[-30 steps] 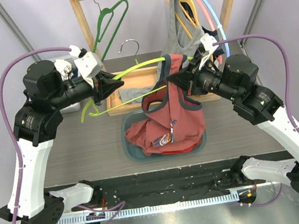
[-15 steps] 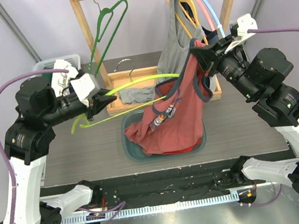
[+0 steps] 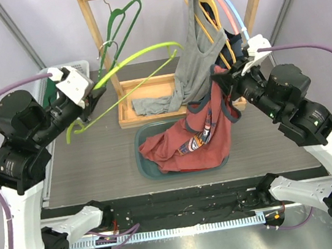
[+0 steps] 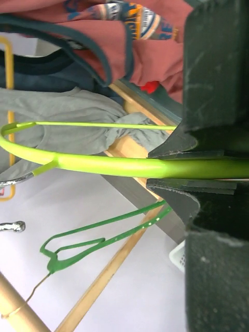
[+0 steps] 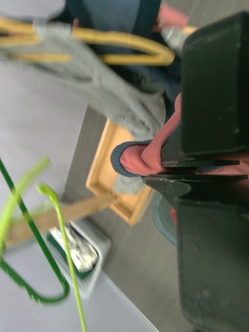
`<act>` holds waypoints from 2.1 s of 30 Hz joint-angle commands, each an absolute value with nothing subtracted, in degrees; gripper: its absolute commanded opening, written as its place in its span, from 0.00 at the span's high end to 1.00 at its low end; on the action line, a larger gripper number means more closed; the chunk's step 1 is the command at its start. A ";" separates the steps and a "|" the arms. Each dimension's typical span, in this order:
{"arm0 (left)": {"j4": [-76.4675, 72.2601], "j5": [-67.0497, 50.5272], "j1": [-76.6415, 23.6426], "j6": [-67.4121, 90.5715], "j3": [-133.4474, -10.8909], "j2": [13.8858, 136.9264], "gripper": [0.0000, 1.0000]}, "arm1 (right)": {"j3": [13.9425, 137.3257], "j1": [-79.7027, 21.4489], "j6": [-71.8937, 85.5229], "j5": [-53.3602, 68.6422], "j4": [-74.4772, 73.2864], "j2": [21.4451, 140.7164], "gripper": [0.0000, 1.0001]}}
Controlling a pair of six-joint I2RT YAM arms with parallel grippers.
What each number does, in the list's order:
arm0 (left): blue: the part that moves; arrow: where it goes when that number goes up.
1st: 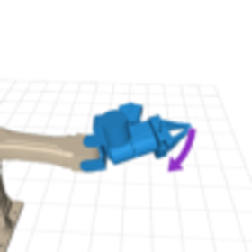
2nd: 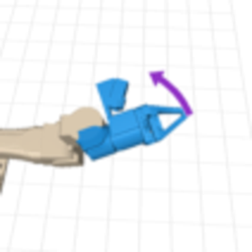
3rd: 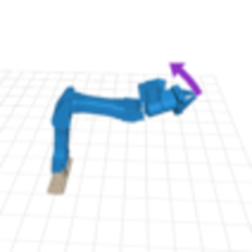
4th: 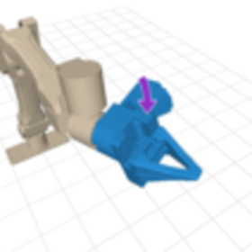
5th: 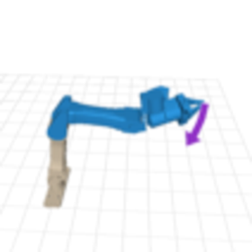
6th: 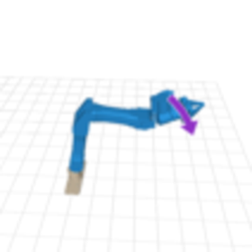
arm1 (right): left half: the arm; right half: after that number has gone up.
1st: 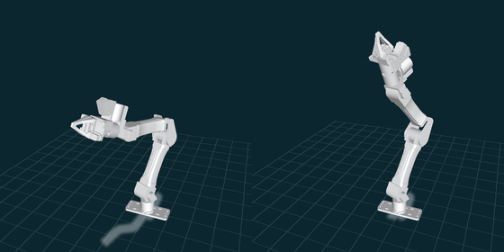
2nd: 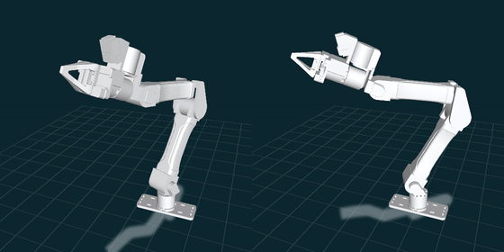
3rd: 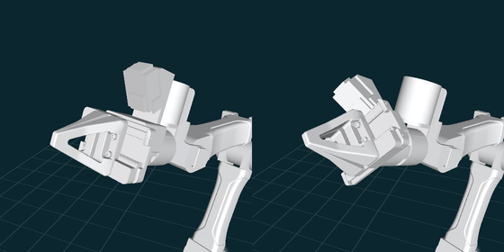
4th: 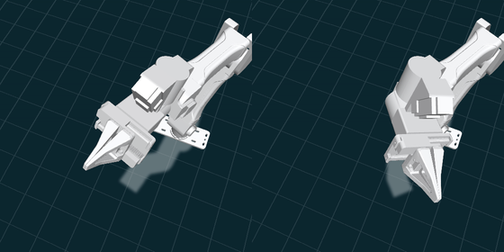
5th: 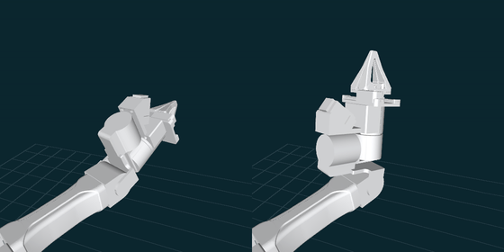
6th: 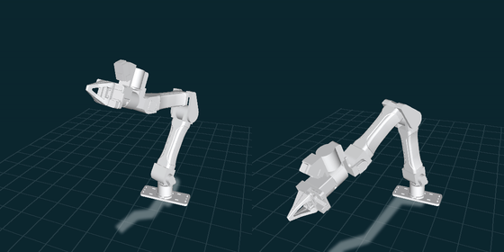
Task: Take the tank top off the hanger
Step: Remove the tank top from the hanger, then place the tank top in the bin.
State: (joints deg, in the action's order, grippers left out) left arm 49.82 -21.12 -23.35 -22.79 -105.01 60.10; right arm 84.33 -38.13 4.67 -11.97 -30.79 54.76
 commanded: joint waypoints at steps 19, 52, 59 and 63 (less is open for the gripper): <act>30.41 -15.21 -20.39 -2.99 -106.35 64.95 1.00 | 103.78 -70.22 -5.71 1.93 -31.03 71.89 0.99; 31.46 -22.59 -20.04 -2.99 -105.38 63.72 1.00 | 47.41 -52.03 15.37 4.14 -4.59 68.55 0.99; 31.64 -23.55 -20.04 -2.99 -105.47 63.72 1.00 | 40.34 -50.45 20.48 0.26 -0.97 75.84 0.99; 31.99 -23.99 -20.04 -2.90 -105.38 63.54 1.00 | 39.38 -49.83 21.79 -3.16 -1.23 84.00 0.99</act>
